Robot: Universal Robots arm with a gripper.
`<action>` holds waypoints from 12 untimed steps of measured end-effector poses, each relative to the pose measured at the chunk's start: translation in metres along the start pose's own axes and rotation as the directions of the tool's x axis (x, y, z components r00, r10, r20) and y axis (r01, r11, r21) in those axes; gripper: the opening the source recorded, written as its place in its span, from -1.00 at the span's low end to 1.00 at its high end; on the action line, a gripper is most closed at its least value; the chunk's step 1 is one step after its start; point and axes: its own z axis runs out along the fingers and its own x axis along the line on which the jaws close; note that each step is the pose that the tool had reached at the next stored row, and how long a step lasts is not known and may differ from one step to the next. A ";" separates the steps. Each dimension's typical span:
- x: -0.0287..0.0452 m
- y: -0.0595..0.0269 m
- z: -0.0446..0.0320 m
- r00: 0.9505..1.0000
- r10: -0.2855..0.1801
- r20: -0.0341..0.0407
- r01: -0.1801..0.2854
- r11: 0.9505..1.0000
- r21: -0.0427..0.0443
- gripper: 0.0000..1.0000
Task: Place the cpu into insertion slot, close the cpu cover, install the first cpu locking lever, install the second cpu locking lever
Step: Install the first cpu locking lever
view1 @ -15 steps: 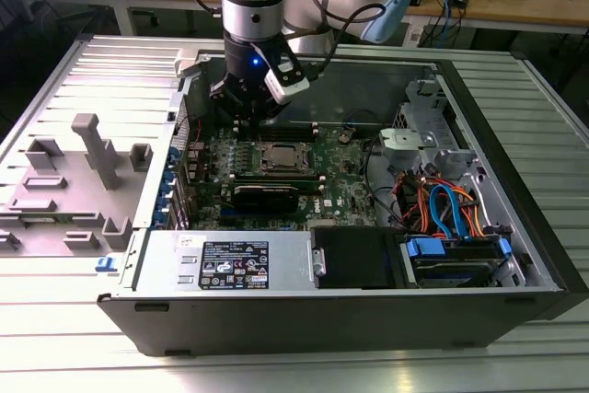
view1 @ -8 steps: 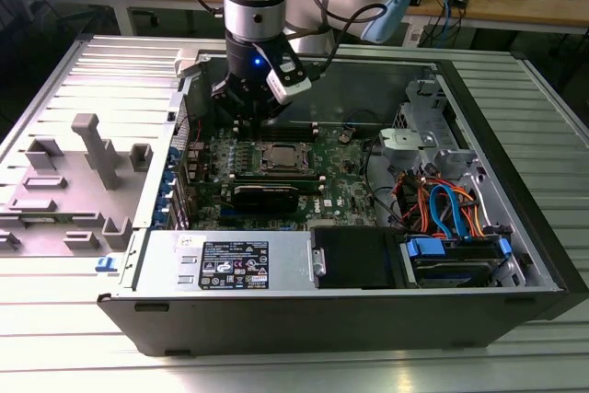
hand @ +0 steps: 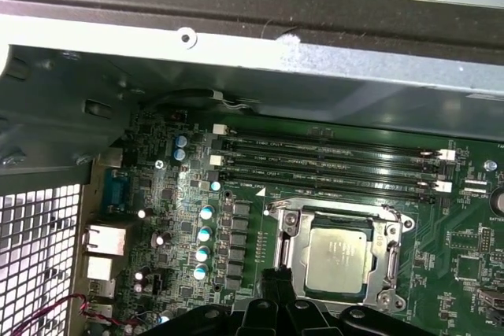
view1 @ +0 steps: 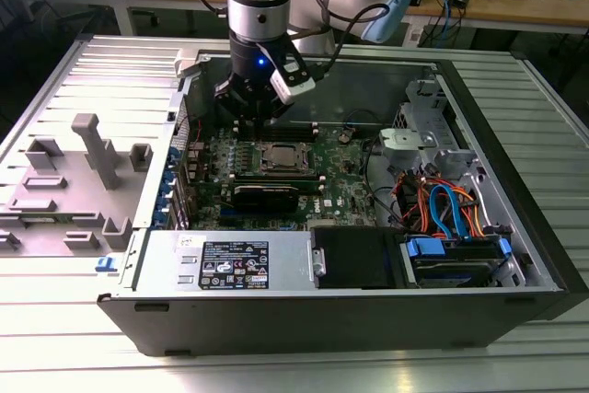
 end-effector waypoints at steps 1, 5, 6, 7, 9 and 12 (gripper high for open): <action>-0.0004 0.0000 0.0000 1.000 0.000 0.000 0.000 1.000 0.000 -0.79; -0.0013 -0.0001 0.0000 1.000 0.000 0.000 0.000 1.000 0.000 -0.79; -0.0014 -0.0002 0.0000 1.000 0.000 0.000 0.000 1.000 0.000 -0.79; -0.0016 -0.0002 0.0000 1.000 0.000 0.000 0.000 1.000 0.000 -0.79; -0.0018 -0.0002 0.0000 1.000 0.000 0.000 0.000 1.000 0.000 -0.79; -0.0018 -0.0003 0.0000 1.000 -0.002 0.000 0.002 1.000 0.000 -0.79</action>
